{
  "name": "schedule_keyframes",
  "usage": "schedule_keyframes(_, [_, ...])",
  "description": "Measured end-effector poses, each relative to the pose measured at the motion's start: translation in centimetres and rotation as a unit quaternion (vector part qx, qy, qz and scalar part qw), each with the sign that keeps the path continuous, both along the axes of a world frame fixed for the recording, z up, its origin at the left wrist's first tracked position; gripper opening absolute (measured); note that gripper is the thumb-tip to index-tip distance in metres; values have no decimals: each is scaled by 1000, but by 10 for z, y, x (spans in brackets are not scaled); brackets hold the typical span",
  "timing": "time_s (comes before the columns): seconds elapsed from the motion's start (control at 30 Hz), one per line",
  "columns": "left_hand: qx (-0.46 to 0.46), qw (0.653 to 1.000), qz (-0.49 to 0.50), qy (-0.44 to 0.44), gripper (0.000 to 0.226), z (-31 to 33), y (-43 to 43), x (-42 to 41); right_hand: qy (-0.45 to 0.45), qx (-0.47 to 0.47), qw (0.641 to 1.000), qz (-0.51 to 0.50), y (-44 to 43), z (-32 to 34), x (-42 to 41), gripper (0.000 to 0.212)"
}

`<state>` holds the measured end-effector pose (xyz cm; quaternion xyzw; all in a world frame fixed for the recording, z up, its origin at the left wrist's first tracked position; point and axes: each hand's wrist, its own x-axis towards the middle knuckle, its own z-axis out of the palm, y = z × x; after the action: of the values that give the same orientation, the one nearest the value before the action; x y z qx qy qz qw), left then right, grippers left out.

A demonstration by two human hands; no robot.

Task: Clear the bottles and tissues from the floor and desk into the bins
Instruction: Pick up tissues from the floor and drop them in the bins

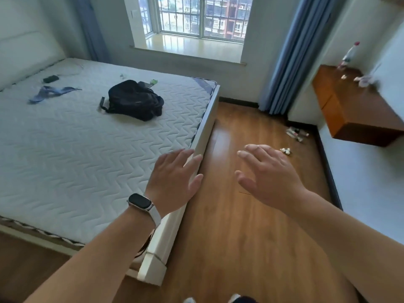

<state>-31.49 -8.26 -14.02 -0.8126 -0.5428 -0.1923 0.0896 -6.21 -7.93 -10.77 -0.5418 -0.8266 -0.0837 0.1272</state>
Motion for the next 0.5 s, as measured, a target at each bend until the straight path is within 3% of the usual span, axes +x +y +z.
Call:
schedule_keyframes(0.27, [-16, 997, -69, 28, 45, -1, 75, 47, 12, -12, 998, -64, 48, -12, 45, 55])
schedule_keyframes(0.5, [-36, 995, -70, 57, 45, 3, 164, 110, 44, -4, 996, -74, 132, -23, 105, 54])
